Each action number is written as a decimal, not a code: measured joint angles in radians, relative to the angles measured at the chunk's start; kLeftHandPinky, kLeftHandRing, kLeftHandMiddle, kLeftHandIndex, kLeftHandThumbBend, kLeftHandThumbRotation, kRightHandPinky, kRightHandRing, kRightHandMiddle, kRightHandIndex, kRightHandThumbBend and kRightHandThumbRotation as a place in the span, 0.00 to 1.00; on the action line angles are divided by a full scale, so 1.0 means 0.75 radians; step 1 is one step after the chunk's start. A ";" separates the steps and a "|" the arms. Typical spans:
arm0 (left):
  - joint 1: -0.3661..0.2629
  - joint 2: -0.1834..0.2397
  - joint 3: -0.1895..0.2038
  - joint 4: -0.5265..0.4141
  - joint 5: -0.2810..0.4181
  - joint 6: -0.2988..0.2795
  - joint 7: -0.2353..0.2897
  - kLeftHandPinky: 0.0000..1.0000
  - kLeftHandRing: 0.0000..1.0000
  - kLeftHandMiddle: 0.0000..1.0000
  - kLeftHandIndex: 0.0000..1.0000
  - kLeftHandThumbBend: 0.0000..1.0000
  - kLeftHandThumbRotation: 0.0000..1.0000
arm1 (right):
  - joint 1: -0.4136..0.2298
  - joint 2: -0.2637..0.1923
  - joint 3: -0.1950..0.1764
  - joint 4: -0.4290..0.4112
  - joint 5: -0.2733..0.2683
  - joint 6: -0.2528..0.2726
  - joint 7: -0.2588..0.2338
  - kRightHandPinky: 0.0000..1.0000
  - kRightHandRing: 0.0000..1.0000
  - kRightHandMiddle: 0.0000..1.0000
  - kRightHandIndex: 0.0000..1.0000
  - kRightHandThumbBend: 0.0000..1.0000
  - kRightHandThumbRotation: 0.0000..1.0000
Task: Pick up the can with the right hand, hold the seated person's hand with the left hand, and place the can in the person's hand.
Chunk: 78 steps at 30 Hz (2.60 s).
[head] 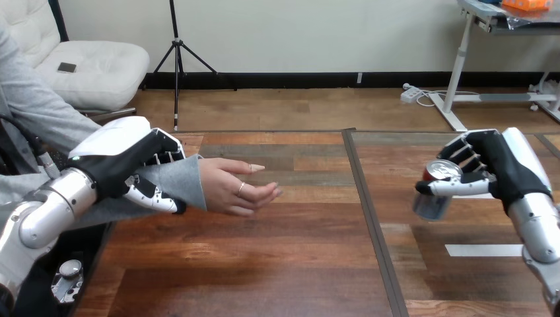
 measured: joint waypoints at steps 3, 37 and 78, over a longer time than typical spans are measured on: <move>0.001 -0.008 0.000 -0.004 -0.002 0.008 -0.001 0.33 0.39 0.45 0.47 0.64 0.00 | 0.000 0.013 0.000 -0.006 0.001 0.000 0.000 0.35 0.39 0.41 0.44 0.83 0.00; 0.060 -0.090 0.006 -0.035 -0.033 0.073 -0.012 0.31 0.36 0.43 0.47 0.62 0.00 | -0.015 0.182 0.059 -0.043 -0.009 0.000 0.000 0.35 0.38 0.41 0.43 0.81 0.00; 0.060 -0.174 0.006 -0.035 -0.033 0.091 -0.012 0.30 0.35 0.41 0.45 0.60 0.00 | -0.034 0.342 0.103 -0.043 -0.029 0.000 -0.004 0.32 0.35 0.40 0.42 0.81 0.00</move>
